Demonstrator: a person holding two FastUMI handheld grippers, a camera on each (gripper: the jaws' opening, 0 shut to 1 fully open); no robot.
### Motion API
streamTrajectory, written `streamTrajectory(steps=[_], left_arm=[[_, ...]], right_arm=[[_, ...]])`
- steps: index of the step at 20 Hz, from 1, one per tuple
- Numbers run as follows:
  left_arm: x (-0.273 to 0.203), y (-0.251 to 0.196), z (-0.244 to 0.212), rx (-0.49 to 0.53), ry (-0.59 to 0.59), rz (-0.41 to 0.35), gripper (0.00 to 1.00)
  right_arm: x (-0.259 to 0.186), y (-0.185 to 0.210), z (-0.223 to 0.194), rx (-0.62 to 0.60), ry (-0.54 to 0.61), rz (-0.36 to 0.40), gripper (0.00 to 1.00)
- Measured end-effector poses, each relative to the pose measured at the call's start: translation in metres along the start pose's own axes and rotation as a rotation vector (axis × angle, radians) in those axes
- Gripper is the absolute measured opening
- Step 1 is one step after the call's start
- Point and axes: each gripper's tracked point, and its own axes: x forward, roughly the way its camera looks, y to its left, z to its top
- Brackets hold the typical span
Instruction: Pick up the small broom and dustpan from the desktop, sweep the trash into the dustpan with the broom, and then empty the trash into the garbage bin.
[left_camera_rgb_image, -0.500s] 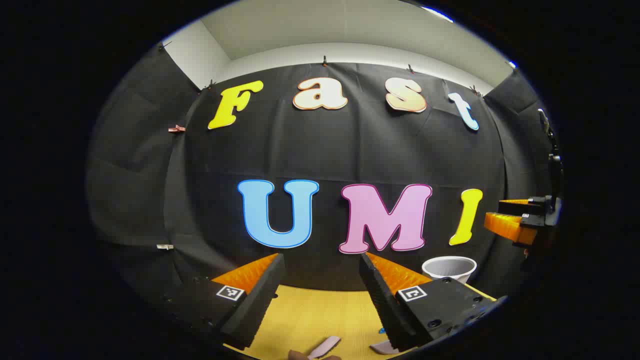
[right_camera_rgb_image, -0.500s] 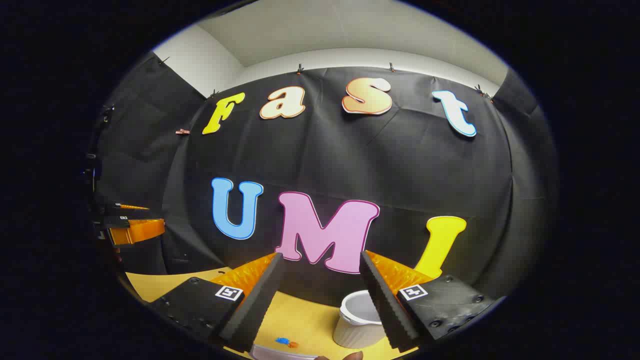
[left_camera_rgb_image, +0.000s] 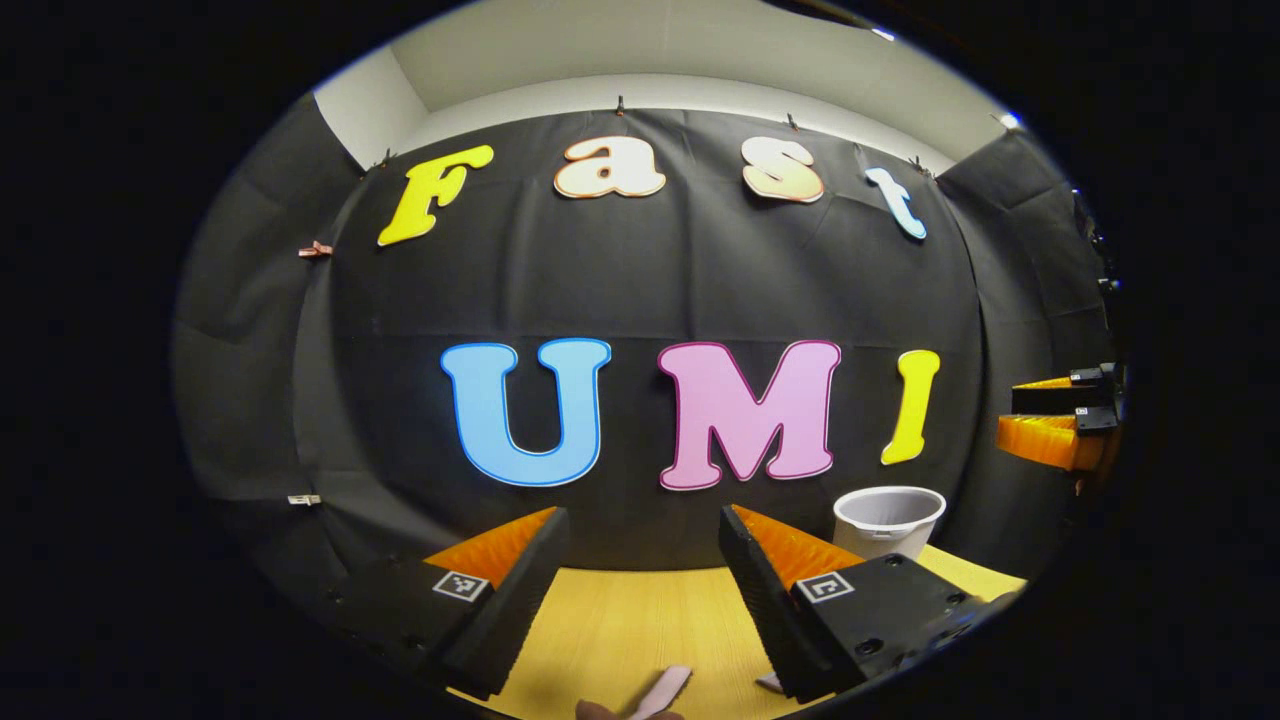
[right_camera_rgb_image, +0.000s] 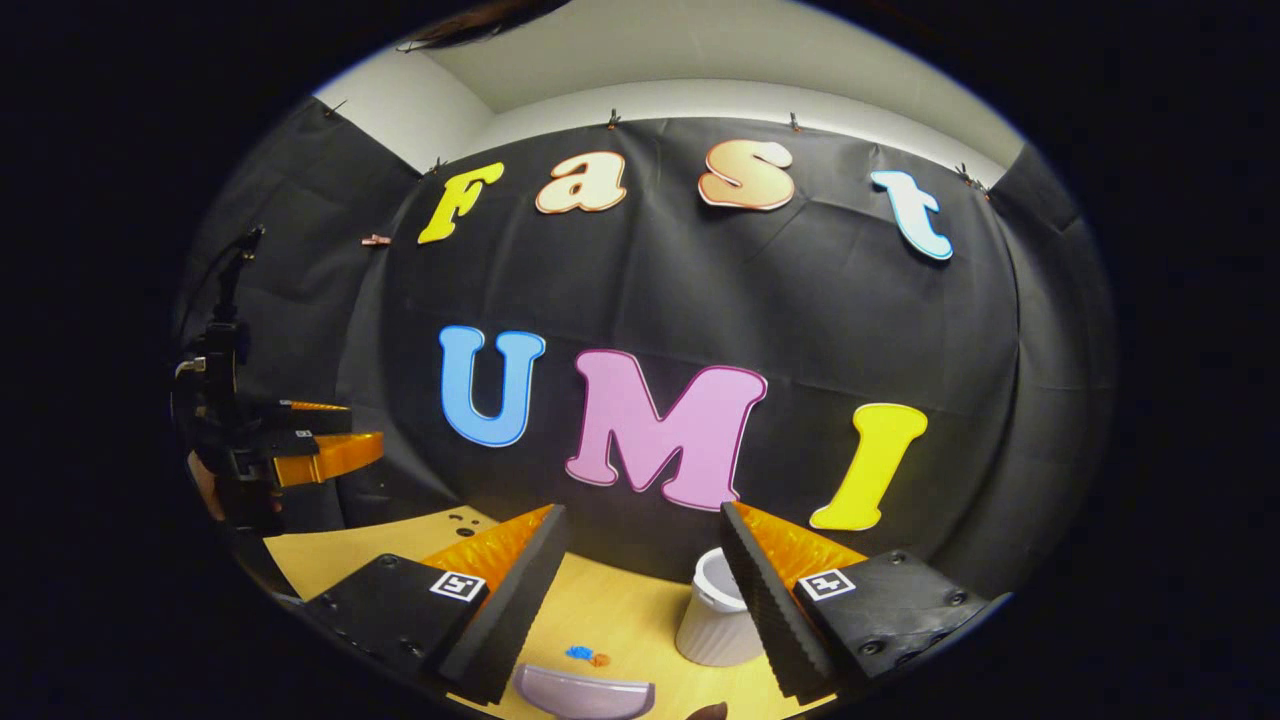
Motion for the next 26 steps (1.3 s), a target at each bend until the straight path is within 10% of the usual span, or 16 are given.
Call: streamTrajectory(steps=[26], left_arm=[[0.002, 0.035, -0.094, -0.022, 0.171, -0.193, 0.96]], right_arm=[[-0.099, 0.064, -0.443, 0.090, 1.232, -0.006, 0.89]])
